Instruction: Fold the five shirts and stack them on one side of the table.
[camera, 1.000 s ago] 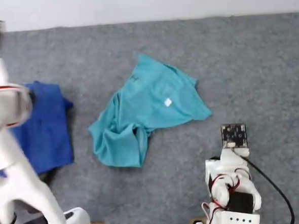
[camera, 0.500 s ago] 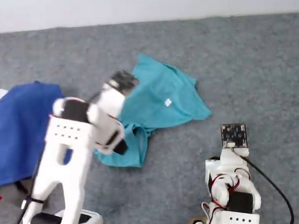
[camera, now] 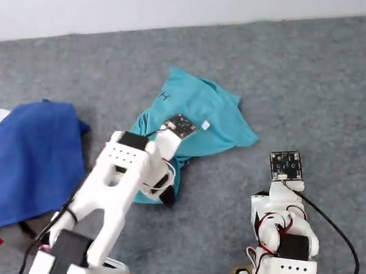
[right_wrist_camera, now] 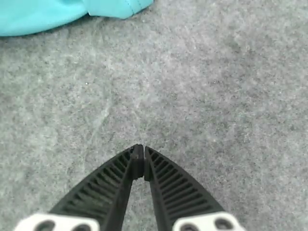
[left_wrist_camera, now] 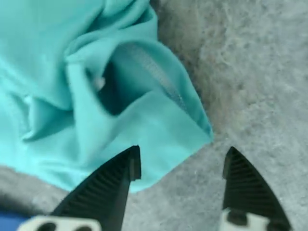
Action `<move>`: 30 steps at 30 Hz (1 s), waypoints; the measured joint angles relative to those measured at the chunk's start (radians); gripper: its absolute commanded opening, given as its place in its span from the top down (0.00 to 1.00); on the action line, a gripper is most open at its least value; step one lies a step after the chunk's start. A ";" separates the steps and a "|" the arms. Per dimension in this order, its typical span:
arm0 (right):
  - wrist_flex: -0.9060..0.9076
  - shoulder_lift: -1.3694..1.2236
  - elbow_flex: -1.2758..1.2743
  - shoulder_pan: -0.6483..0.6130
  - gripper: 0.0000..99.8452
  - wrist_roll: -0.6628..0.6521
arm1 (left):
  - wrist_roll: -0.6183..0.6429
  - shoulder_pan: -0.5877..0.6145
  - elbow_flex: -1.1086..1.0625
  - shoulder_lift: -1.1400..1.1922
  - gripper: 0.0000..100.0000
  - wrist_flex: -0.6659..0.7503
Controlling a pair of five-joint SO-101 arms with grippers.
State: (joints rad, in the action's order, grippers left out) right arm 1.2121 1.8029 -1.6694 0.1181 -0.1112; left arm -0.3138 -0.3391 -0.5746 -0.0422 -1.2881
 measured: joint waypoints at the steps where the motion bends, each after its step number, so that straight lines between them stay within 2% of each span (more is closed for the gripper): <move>1: 0.000 0.000 0.000 0.000 0.99 0.000 | 0.000 -0.005 0.000 0.015 0.72 0.012; 6: 0.000 0.000 0.000 0.000 0.99 0.000 | 0.000 -0.017 -0.003 0.092 0.73 0.051; 15: 0.000 0.000 0.000 0.000 0.99 0.000 | 0.000 -0.026 0.003 0.178 0.85 0.057; 25: 0.000 0.000 0.000 0.000 0.99 0.000 | -0.005 -0.166 0.003 0.178 0.92 0.052; 30: 0.000 0.000 0.000 0.000 0.99 0.000 | 0.000 -0.181 0.003 0.178 0.91 0.044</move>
State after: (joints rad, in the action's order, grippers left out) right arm 1.2121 1.8029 -1.6694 0.1181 -0.1112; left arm -0.3138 -0.5201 -0.5715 0.1358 -1.2436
